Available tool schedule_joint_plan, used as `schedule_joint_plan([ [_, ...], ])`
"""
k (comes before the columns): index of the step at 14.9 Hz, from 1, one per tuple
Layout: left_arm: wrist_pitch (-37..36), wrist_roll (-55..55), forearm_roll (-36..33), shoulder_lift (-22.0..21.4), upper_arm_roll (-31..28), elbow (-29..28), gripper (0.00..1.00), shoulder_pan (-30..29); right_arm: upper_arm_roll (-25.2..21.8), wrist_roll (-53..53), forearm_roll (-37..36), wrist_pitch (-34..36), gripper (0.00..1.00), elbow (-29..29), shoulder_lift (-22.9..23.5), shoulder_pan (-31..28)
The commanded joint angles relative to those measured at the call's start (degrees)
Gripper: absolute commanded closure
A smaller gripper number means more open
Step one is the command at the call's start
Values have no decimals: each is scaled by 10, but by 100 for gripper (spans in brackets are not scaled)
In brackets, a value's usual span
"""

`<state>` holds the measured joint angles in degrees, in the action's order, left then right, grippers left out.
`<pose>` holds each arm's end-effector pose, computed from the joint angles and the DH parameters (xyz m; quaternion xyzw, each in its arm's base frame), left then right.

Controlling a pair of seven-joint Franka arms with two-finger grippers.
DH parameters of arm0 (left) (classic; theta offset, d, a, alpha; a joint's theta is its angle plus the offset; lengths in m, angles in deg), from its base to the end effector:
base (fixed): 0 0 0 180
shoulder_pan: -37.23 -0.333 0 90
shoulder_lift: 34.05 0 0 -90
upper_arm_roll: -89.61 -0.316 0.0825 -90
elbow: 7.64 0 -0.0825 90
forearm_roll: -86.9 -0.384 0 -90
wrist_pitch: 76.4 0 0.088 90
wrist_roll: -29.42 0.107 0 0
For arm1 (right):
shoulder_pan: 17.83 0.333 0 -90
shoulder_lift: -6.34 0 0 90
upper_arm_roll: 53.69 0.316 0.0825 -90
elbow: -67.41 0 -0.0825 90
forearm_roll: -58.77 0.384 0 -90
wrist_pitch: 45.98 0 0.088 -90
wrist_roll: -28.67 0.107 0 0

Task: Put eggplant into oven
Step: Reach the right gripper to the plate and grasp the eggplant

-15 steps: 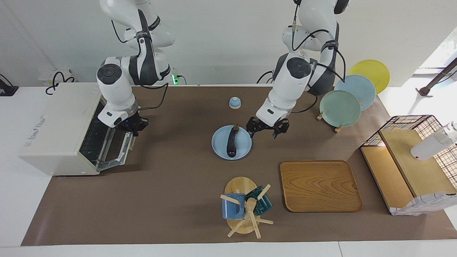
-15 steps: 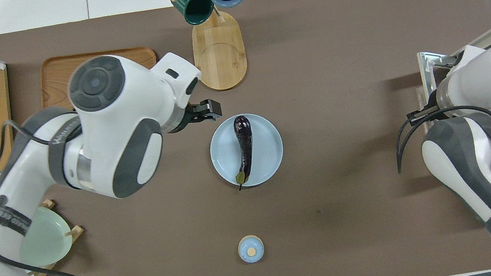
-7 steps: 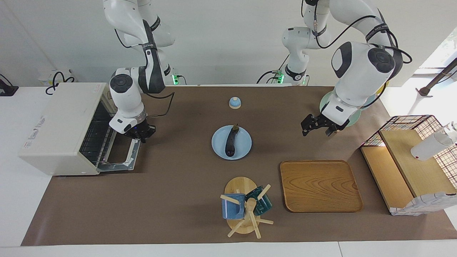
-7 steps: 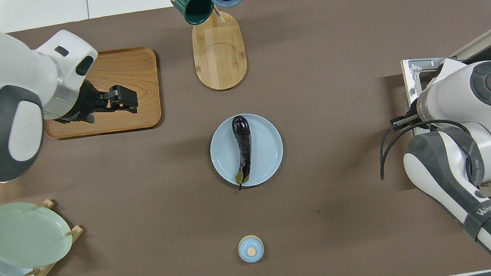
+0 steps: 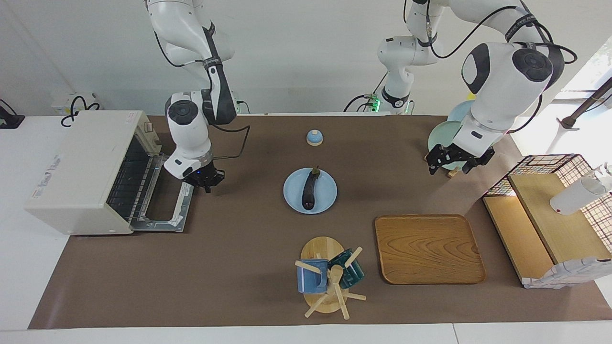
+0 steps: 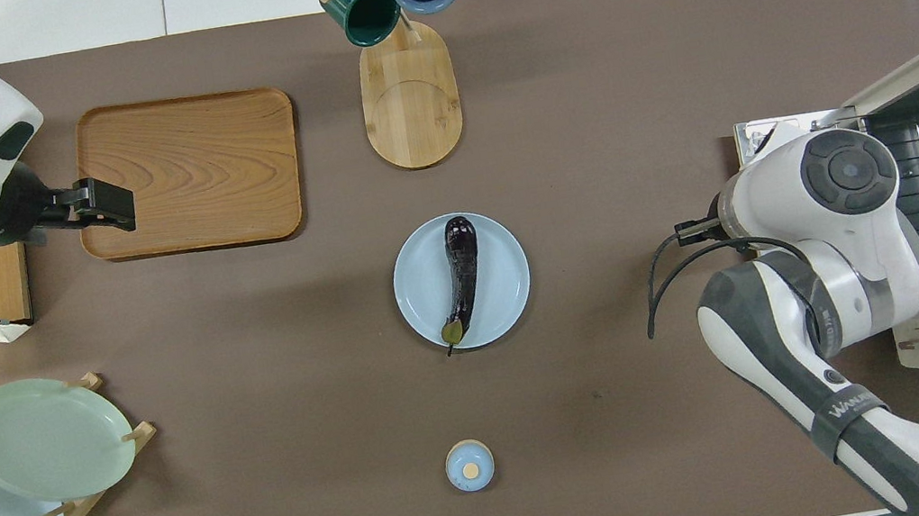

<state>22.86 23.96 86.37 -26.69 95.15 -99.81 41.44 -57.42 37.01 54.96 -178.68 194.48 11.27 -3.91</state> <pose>0.5940 -0.0980 0.5465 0.9993 -0.0378 -0.0023 0.0013 0.5309 0.0943 0.3393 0.9989 0.0387 0.0105 0.0260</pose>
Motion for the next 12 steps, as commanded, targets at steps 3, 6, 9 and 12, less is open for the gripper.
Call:
schedule_joint_plan([
  [3,-57,12,-19,-61,1,-8,0,1,43,14,62,48,88,-119,14,52],
  [6,-44,23,-19,-82,0,-49,0,-1,48,149,43,113,62,-265,93,164],
  [9,-35,19,-18,-108,1,-94,0,-1,50,309,-5,193,61,-480,261,250],
  [12,-33,18,-18,-116,1,-107,0,0,50,358,-6,124,61,-455,281,277],
])
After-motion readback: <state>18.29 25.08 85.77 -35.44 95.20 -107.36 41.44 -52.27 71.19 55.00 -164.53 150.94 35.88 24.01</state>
